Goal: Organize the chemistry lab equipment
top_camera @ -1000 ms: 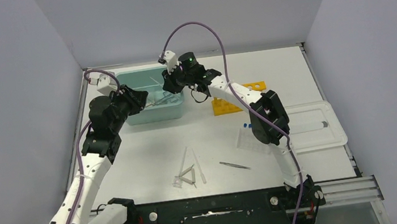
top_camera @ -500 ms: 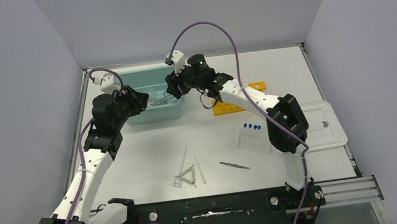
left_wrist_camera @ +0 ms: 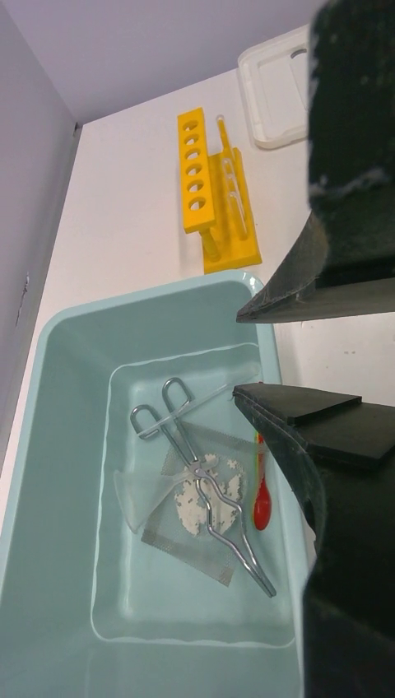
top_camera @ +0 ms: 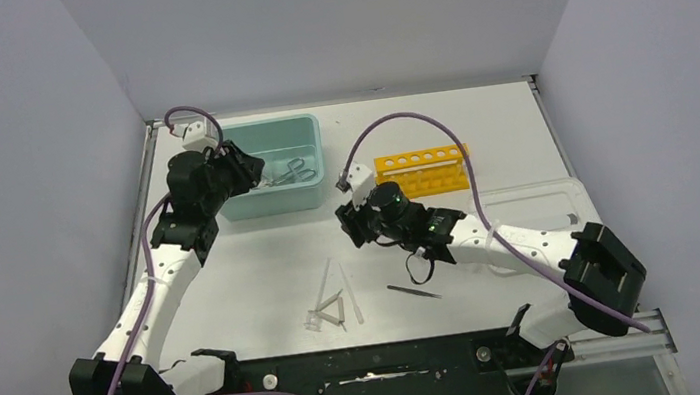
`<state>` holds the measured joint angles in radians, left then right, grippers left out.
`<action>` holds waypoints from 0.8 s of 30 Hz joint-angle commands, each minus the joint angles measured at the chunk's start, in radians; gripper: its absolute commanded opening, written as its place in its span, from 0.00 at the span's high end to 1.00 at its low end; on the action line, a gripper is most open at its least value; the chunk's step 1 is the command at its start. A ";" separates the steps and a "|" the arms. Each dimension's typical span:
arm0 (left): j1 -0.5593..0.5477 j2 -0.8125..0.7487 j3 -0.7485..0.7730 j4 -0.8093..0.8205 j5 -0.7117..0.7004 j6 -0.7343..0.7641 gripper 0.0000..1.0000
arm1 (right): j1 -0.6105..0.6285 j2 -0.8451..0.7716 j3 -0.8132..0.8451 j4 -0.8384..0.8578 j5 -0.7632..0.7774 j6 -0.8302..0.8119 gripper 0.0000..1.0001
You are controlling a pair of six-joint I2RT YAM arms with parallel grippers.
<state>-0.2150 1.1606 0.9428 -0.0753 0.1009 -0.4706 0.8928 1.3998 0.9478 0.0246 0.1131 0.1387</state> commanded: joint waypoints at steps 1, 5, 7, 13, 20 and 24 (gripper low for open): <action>0.006 -0.002 0.027 0.055 0.003 0.010 0.67 | 0.058 0.013 -0.084 -0.094 0.125 0.116 0.49; 0.005 0.007 0.026 0.051 0.018 0.003 0.68 | 0.124 0.046 -0.093 -0.194 0.183 0.130 0.47; 0.005 0.009 0.022 0.059 0.024 0.001 0.67 | 0.137 0.042 -0.110 -0.180 0.143 0.144 0.45; 0.006 0.010 0.019 0.067 0.028 -0.005 0.67 | 0.169 0.090 -0.112 -0.183 0.098 0.181 0.39; 0.006 0.011 0.010 0.069 0.041 -0.002 0.68 | 0.203 0.168 -0.071 -0.176 0.087 0.168 0.47; 0.005 0.006 0.017 0.058 0.042 0.006 0.68 | 0.209 0.200 -0.037 -0.177 0.064 0.153 0.49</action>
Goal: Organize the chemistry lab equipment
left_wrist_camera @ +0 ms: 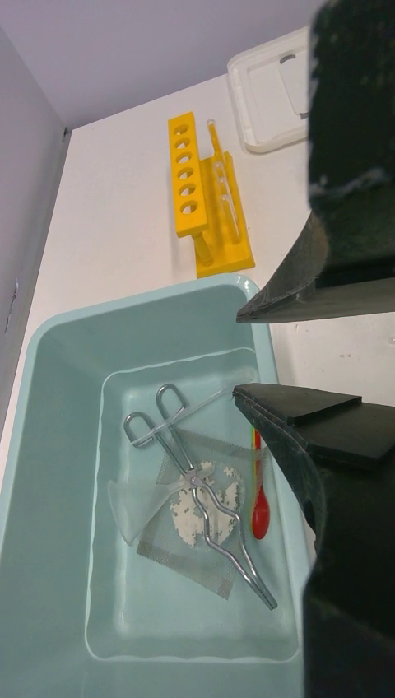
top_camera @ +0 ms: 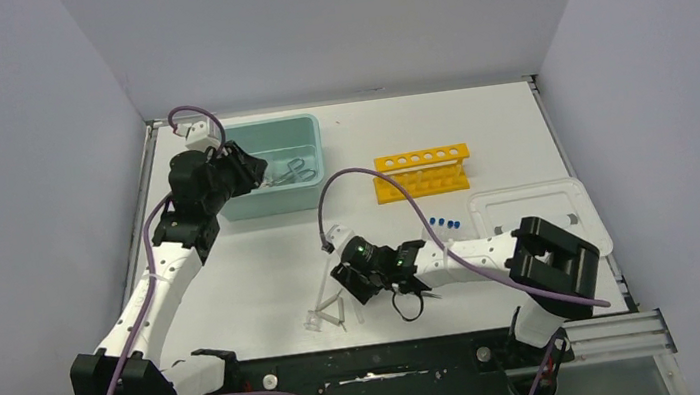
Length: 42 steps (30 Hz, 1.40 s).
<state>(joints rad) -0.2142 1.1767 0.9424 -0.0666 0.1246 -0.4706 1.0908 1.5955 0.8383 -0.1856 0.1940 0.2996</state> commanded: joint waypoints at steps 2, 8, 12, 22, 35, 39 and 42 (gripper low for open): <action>0.004 -0.012 0.019 0.044 0.014 0.011 0.68 | 0.015 0.018 0.084 0.035 -0.023 -0.014 0.50; 0.004 -0.014 0.007 0.049 0.016 0.005 0.68 | 0.032 0.010 0.086 0.039 -0.019 -0.024 0.50; 0.004 -0.018 0.011 0.053 0.022 0.006 0.68 | 0.033 0.030 0.073 0.064 -0.023 -0.026 0.50; 0.003 -0.037 0.014 0.054 0.029 0.038 0.67 | 0.030 0.092 0.083 0.083 -0.026 -0.034 0.56; 0.004 -0.032 0.013 0.056 0.026 0.033 0.68 | -0.039 -0.003 0.110 0.045 0.011 -0.091 1.00; 0.006 -0.040 0.016 0.046 0.010 0.035 0.67 | -0.107 -0.073 0.151 0.040 -0.024 -0.142 1.00; 0.020 -0.075 0.003 0.072 -0.018 -0.004 0.70 | -0.196 -0.122 0.163 0.111 -0.116 -0.168 1.00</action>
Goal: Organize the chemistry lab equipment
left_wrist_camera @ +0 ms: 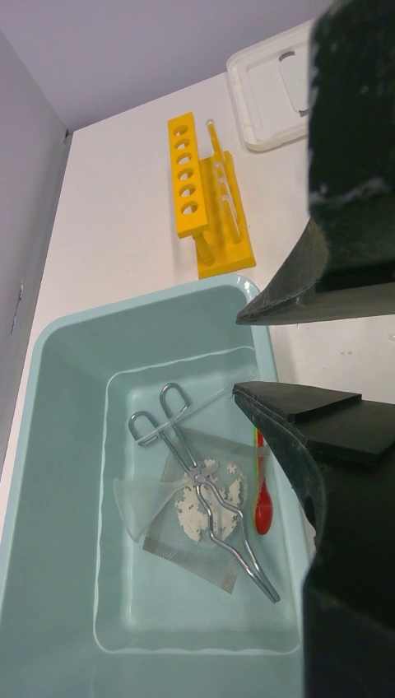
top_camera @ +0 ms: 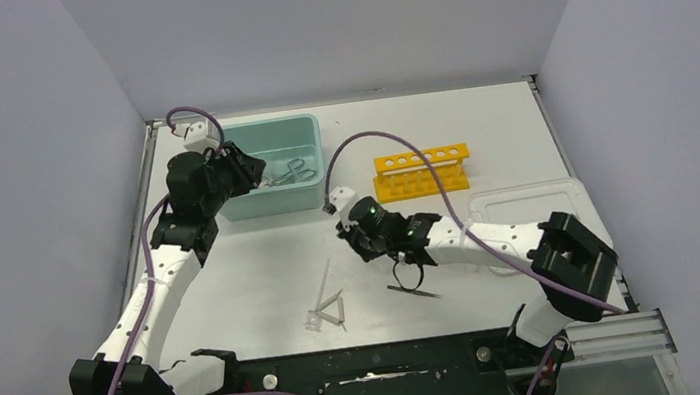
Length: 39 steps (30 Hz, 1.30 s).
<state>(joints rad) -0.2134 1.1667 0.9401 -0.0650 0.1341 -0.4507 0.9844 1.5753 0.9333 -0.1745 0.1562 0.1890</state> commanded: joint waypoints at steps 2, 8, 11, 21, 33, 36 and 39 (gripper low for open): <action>0.037 -0.091 -0.005 0.107 -0.021 -0.051 0.71 | -0.141 -0.115 0.111 0.126 -0.123 -0.081 1.00; 0.056 -0.072 0.028 0.100 -0.001 -0.065 0.71 | -0.262 0.038 0.411 0.171 -0.241 -0.196 1.00; 0.061 -0.118 -0.001 0.137 -0.030 -0.091 0.72 | -0.291 0.191 0.634 0.123 -0.271 -0.236 1.00; 0.068 -0.133 -0.021 0.125 -0.069 -0.069 0.75 | -0.305 0.449 0.982 0.186 -0.484 -0.250 1.00; 0.077 -0.101 -0.036 0.135 -0.022 -0.068 0.75 | -0.333 0.623 1.043 0.172 -0.549 -0.242 0.93; 0.081 -0.096 -0.038 0.131 -0.017 -0.067 0.75 | -0.339 0.634 1.076 0.154 -0.553 -0.243 0.64; 0.083 -0.086 -0.035 0.123 -0.007 -0.062 0.75 | -0.339 0.608 1.092 0.138 -0.549 -0.253 0.53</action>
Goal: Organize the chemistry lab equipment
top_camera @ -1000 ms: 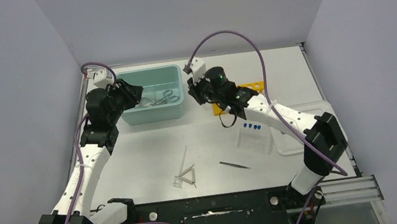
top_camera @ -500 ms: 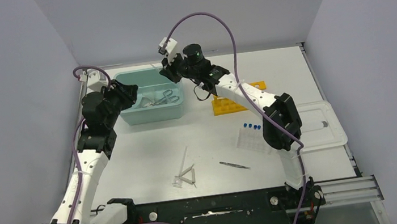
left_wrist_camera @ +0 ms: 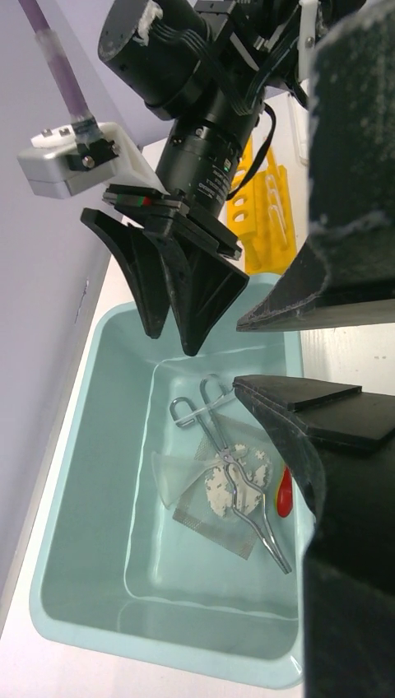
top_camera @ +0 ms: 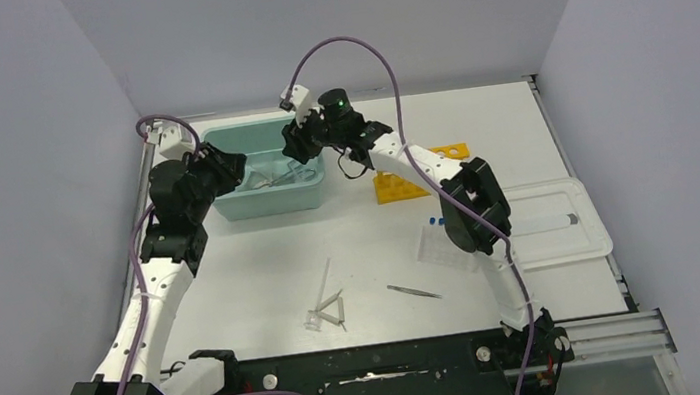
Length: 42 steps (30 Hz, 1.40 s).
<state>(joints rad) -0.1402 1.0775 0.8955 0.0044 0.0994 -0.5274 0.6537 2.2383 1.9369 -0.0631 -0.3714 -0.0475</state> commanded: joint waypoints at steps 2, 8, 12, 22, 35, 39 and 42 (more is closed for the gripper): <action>0.010 0.006 0.009 0.067 0.045 0.024 0.75 | -0.008 -0.093 0.105 0.006 -0.009 -0.029 0.51; -0.050 -0.009 -0.008 0.187 0.210 0.096 0.74 | -0.009 -0.313 -0.082 0.086 0.020 -0.028 0.49; -0.209 0.027 0.029 0.188 0.438 0.248 0.68 | -0.021 -0.514 -0.299 0.178 0.125 -0.007 0.49; -0.714 0.156 -0.045 0.152 0.447 0.663 0.57 | -0.117 -0.897 -0.677 0.041 0.507 -0.020 0.44; -0.742 0.482 0.016 0.314 0.678 0.836 0.57 | -0.203 -1.204 -0.911 -0.023 0.527 0.124 0.45; -0.783 0.559 0.007 0.331 0.619 0.882 0.57 | -0.211 -1.221 -0.932 -0.047 0.533 0.119 0.45; -0.835 0.621 0.038 0.244 0.514 0.961 0.57 | -0.215 -1.222 -0.939 -0.066 0.525 0.120 0.45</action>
<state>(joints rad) -0.9165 1.6382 0.8688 0.2630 0.6960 0.3157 0.4503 1.0344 1.0119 -0.1112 0.1394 0.0635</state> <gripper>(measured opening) 0.429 0.550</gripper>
